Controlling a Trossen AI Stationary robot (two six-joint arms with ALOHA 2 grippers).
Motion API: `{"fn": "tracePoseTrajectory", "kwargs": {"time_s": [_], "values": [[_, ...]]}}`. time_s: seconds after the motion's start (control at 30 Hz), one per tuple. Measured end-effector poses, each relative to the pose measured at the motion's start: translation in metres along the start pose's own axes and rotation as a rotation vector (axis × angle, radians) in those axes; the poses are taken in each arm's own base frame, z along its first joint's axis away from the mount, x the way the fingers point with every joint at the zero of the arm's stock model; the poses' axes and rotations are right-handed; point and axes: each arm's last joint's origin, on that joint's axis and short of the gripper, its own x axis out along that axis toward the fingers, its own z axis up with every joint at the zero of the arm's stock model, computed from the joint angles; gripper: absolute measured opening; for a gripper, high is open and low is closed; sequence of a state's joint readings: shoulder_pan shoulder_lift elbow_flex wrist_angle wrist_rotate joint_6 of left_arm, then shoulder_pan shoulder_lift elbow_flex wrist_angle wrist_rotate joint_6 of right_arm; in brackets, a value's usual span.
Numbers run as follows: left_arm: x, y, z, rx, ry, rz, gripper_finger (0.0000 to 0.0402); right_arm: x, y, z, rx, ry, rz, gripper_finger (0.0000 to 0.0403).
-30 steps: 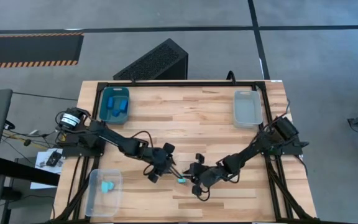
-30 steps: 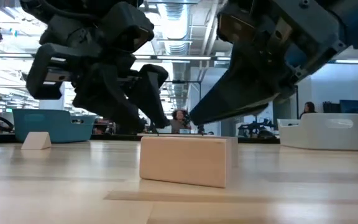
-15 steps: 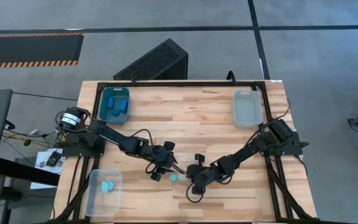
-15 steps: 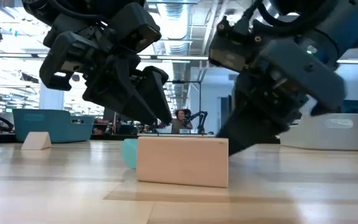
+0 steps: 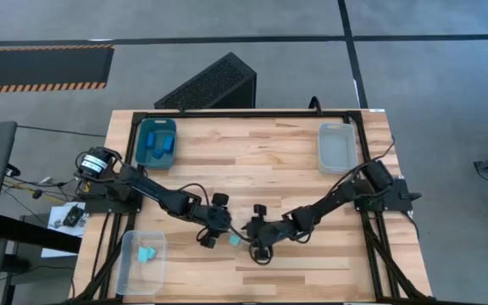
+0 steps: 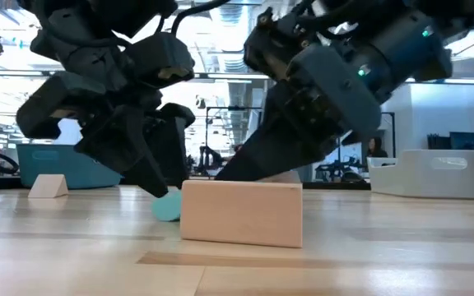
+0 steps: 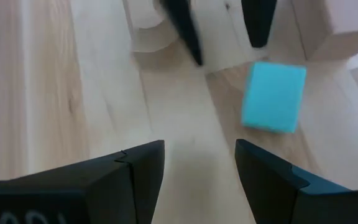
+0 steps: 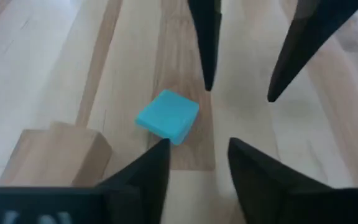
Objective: Sort & place blocks by color
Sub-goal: Put the light blue block into the transparent bin
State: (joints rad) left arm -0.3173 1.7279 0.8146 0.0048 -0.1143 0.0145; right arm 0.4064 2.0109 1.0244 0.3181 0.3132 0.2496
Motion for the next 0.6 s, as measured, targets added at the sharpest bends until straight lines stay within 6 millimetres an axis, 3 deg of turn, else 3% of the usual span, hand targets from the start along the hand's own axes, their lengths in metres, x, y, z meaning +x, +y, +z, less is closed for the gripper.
{"fn": "tracePoseTrajectory", "kwargs": {"time_s": [0.27,0.4,0.6], "values": [[0.000,-0.016,0.000,-0.133,-0.011,-0.028,0.0185,0.000,0.004,0.001,-0.035,0.004,0.113,0.0295],[0.003,-0.030,-0.003,-0.145,-0.002,-0.026,0.0185,0.001,0.006,-0.003,-0.053,0.022,0.115,0.0312],[0.003,-0.043,-0.003,-0.164,-0.039,0.041,0.0185,0.006,-0.014,-0.001,-0.072,0.032,0.013,0.0311]]}}
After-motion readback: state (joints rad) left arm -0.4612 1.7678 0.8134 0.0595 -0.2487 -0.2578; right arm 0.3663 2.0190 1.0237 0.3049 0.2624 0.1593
